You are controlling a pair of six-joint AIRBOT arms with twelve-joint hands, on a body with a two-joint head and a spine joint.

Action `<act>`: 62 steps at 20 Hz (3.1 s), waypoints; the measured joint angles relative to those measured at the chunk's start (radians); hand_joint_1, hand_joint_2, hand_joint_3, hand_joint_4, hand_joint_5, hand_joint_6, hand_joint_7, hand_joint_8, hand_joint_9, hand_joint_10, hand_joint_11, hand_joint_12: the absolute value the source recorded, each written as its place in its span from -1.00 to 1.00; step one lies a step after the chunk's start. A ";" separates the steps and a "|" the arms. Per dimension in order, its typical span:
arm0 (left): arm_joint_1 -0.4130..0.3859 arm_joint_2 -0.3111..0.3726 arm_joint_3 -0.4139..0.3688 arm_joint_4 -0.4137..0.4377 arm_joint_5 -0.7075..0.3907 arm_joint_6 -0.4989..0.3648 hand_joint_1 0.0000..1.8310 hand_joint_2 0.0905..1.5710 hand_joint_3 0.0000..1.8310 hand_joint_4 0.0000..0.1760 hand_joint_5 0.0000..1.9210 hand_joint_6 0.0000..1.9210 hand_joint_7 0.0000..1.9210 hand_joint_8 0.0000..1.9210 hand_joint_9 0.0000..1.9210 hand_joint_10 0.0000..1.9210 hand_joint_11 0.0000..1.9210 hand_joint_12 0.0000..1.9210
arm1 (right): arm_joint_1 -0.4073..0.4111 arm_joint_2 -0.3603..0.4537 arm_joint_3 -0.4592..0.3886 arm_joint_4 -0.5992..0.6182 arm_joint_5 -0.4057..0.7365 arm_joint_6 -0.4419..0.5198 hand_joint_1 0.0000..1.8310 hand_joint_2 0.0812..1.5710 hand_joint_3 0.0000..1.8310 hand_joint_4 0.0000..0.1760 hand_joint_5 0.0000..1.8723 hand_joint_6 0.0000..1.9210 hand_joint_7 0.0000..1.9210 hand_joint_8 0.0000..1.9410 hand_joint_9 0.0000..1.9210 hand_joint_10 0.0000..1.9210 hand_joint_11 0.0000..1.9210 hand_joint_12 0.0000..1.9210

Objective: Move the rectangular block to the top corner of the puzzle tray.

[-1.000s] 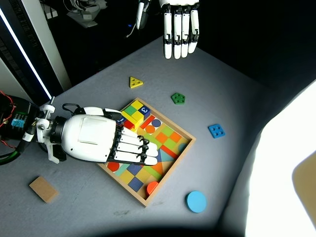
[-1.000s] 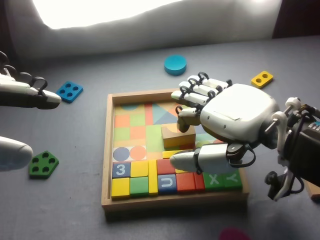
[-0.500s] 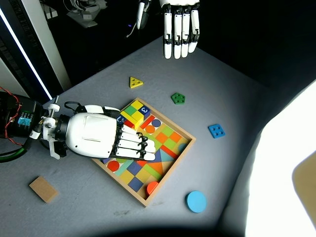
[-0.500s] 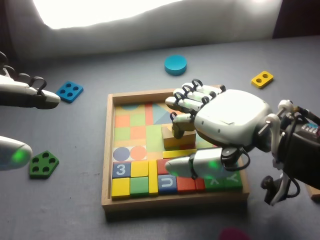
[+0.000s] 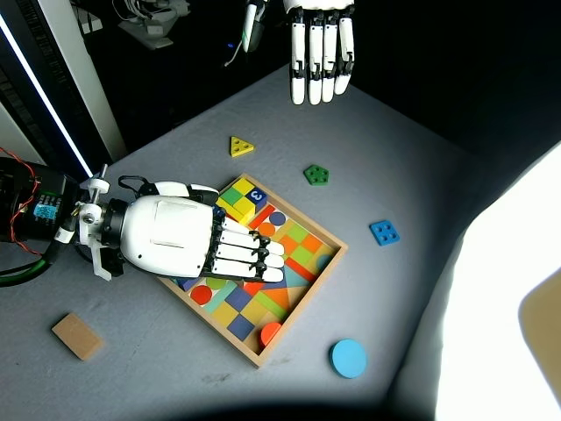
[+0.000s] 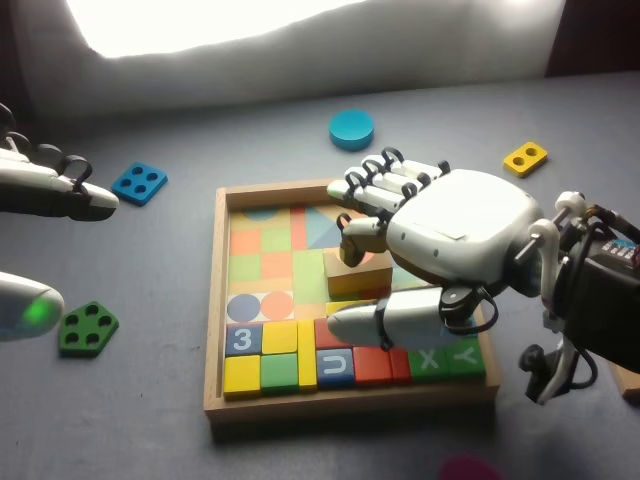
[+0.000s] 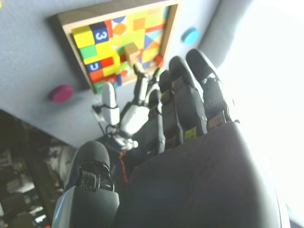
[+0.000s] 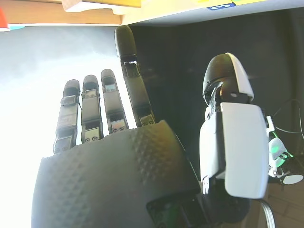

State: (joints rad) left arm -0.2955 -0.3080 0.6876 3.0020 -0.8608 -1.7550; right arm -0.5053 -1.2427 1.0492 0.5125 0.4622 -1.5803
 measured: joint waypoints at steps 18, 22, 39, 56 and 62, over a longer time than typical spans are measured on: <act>0.000 0.000 0.002 0.000 0.000 0.000 -0.99 0.62 -1.00 -0.53 -0.79 -1.00 -0.68 -1.00 -0.64 -1.00 -1.00 -0.10 | -0.007 -0.013 0.024 0.025 -0.004 -0.006 -1.00 0.40 -1.00 -1.00 -0.53 -0.25 -0.94 -0.99 -1.00 -1.00 -1.00 -1.00; 0.000 0.000 0.002 0.000 0.000 0.000 -0.99 0.61 -1.00 -0.46 -0.80 -1.00 -0.69 -1.00 -0.65 -1.00 -1.00 -0.11 | -0.011 -0.016 0.024 0.025 -0.003 -0.006 -1.00 0.39 -1.00 -1.00 -0.53 -0.25 -0.93 -0.99 -1.00 -1.00 -1.00 -1.00; 0.000 0.000 0.002 0.000 0.000 0.000 -1.00 0.62 -1.00 -0.45 -0.81 -1.00 -0.69 -0.99 -0.66 -0.99 -1.00 -0.11 | -0.033 -0.023 0.103 0.007 0.023 0.004 -1.00 0.39 -1.00 -1.00 -0.54 -0.26 -0.94 -0.99 -1.00 -1.00 -1.00 -1.00; -0.003 0.000 0.004 0.000 0.000 0.000 -1.00 0.62 -1.00 -0.55 -0.77 -1.00 -0.68 -1.00 -0.65 -1.00 -1.00 -0.12 | -0.027 -0.038 0.220 0.001 0.016 0.021 -1.00 0.39 -1.00 -1.00 -0.52 -0.24 -0.94 -1.00 -1.00 -1.00 -1.00 -1.00; -0.003 0.000 0.009 0.000 0.000 0.000 -0.99 0.61 -1.00 -0.55 -0.76 -1.00 -0.68 -1.00 -0.64 -1.00 -1.00 -0.08 | -0.025 -0.047 0.237 0.000 0.020 0.024 -1.00 0.39 -1.00 -1.00 -0.54 -0.24 -0.94 -0.99 -1.00 -1.00 -1.00 -1.00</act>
State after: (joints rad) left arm -0.2985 -0.3080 0.6968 3.0024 -0.8608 -1.7550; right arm -0.5304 -1.2900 1.2861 0.5125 0.4820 -1.5558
